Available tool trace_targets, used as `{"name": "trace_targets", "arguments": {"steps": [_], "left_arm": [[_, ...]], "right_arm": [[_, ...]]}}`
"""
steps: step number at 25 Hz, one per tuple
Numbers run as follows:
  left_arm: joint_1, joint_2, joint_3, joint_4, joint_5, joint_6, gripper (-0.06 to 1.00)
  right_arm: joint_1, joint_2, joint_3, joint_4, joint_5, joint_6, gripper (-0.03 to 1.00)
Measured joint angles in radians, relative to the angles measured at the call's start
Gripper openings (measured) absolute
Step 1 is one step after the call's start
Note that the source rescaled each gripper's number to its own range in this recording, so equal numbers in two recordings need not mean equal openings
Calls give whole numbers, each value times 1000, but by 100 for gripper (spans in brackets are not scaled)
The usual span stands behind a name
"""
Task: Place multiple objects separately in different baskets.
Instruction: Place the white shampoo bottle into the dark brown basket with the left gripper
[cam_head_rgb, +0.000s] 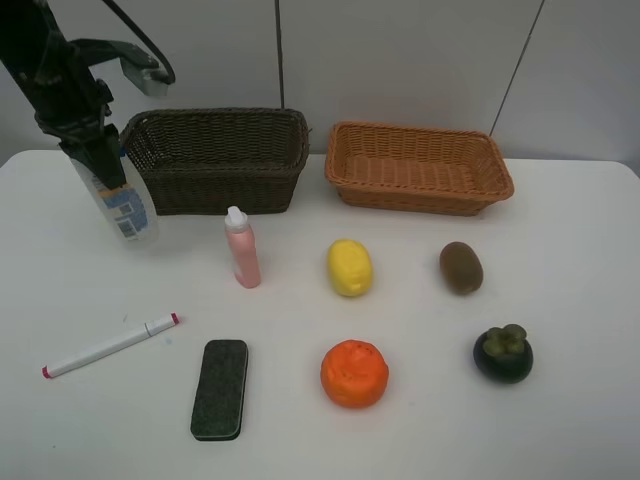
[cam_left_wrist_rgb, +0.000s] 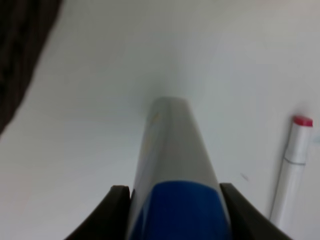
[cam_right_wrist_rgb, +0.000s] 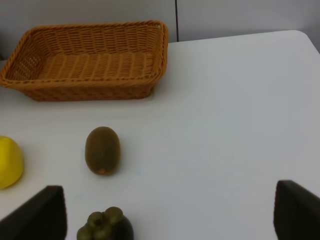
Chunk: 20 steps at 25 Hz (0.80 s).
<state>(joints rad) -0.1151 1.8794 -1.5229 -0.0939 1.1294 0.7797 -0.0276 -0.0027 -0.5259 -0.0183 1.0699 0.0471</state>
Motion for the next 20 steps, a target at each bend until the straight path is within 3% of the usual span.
{"name": "trace_targets", "arguments": {"steps": [4, 11, 15, 16, 20], "left_arm": [[0, -24, -135, 0, -19, -162, 34], [0, 22, -184, 30, -345, -678, 33], [0, 130, -184, 32, -416, -780, 34], [0, 160, -184, 33, -421, -786, 39], [0, 237, -184, 30, -437, -826, 78]], "right_arm": [[0, 0, 0, 0, 0, 0, 98], [0, 0, 0, 0, 0, 0, 98], [0, 0, 0, 0, 0, 0, 98], [0, 0, 0, 0, 0, 0, 98], [0, 0, 0, 0, 0, 0, 98]]}}
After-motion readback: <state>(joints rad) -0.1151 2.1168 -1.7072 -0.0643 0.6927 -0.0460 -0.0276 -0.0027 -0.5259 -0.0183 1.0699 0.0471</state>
